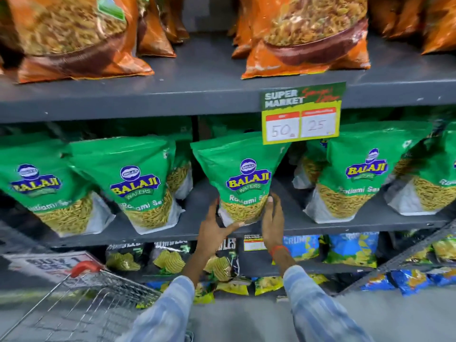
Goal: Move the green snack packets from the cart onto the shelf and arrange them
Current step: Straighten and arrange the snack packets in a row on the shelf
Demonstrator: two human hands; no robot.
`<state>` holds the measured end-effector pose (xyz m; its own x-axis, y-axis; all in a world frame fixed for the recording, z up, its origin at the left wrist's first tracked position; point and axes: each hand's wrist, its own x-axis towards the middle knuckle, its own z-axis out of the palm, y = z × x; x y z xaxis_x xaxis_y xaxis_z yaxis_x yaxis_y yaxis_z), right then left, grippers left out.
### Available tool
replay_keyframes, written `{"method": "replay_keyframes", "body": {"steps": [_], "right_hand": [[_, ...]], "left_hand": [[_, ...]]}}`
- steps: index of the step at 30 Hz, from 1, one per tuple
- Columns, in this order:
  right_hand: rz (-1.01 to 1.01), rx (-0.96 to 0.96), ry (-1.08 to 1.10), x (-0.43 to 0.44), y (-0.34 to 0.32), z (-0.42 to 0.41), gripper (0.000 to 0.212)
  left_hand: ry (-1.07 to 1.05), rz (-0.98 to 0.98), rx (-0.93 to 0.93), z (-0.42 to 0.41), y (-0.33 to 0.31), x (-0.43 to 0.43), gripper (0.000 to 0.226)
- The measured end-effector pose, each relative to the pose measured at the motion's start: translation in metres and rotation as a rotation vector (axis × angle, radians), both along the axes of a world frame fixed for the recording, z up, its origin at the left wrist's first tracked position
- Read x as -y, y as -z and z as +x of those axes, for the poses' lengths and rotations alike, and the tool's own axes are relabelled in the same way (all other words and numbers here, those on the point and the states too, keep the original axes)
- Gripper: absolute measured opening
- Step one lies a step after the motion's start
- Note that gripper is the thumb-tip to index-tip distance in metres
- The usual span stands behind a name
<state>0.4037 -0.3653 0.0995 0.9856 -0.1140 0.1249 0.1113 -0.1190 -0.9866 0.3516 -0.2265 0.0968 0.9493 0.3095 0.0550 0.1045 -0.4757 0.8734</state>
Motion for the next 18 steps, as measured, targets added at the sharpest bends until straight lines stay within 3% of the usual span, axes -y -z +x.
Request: {"method": "replay_keyframes", "body": {"steps": [3,8,18], "right_hand": [[0.003,-0.047,-0.034,0.002,0.0,-0.006,0.026],[-0.038,-0.044,-0.023,0.012,0.002,-0.01,0.025],[-0.085,-0.03,-0.055,0.019,0.014,-0.007,0.029]], "left_hand": [[0.026,-0.043,0.011,0.003,0.001,-0.006,0.09],[0.132,-0.141,-0.029,0.01,0.002,-0.008,0.086],[0.189,-0.156,-0.11,0.013,-0.003,-0.006,0.084]]}}
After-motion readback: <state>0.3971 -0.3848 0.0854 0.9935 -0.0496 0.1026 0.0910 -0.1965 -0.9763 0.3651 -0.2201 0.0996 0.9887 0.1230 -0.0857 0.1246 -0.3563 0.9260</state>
